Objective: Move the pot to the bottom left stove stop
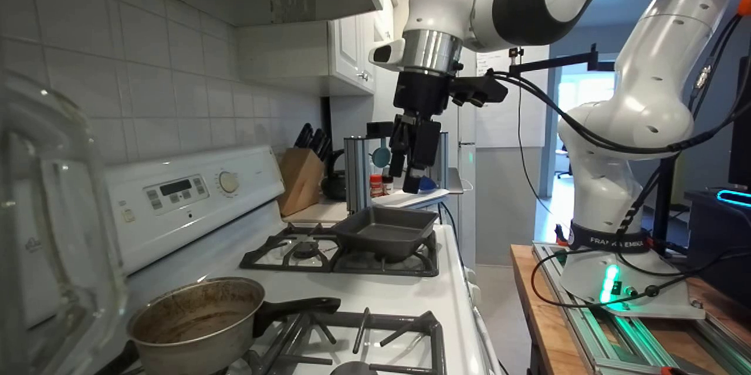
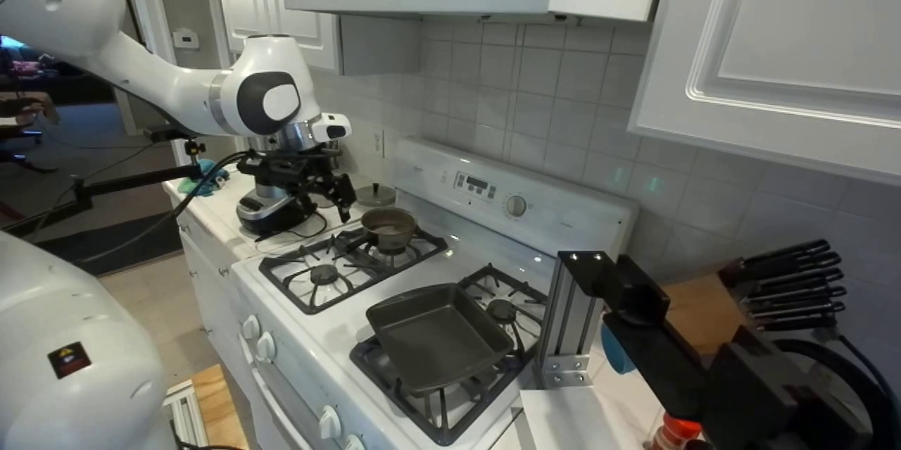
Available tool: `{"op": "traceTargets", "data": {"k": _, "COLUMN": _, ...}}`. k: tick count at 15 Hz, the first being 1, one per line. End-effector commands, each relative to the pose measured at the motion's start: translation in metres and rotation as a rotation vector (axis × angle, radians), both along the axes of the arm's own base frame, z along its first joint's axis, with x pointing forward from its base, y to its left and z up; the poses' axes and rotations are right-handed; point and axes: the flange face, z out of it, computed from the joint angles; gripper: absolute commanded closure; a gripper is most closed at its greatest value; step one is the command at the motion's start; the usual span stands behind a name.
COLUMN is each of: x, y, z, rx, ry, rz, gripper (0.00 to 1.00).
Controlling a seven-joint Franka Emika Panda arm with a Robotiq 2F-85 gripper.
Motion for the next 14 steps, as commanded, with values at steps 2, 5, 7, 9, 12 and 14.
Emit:
{"op": "traceTargets", "data": {"k": 2, "x": 0.022, "y": 0.012, "z": -0.015, "rx": 0.013, "ry": 0.005, "rz": 0.011, "gripper": 0.0}}
{"op": "traceTargets", "data": {"k": 5, "x": 0.041, "y": 0.025, "z": -0.025, "rx": 0.037, "ry": 0.008, "rz": 0.027, "gripper": 0.0}}
{"op": "traceTargets", "data": {"k": 7, "x": 0.053, "y": 0.036, "z": -0.033, "rx": 0.032, "ry": 0.023, "rz": 0.045, "gripper": 0.0}}
{"op": "traceTargets", "data": {"k": 9, "x": 0.064, "y": 0.045, "z": -0.045, "rx": 0.012, "ry": 0.053, "rz": 0.062, "gripper": 0.0}}
{"op": "traceTargets", "data": {"k": 12, "x": 0.081, "y": 0.057, "z": -0.066, "rx": -0.014, "ry": 0.082, "rz": 0.101, "gripper": 0.0}}
{"op": "traceTargets", "data": {"k": 14, "x": 0.095, "y": 0.065, "z": -0.078, "rx": -0.038, "ry": 0.084, "rz": 0.122, "gripper": 0.0}}
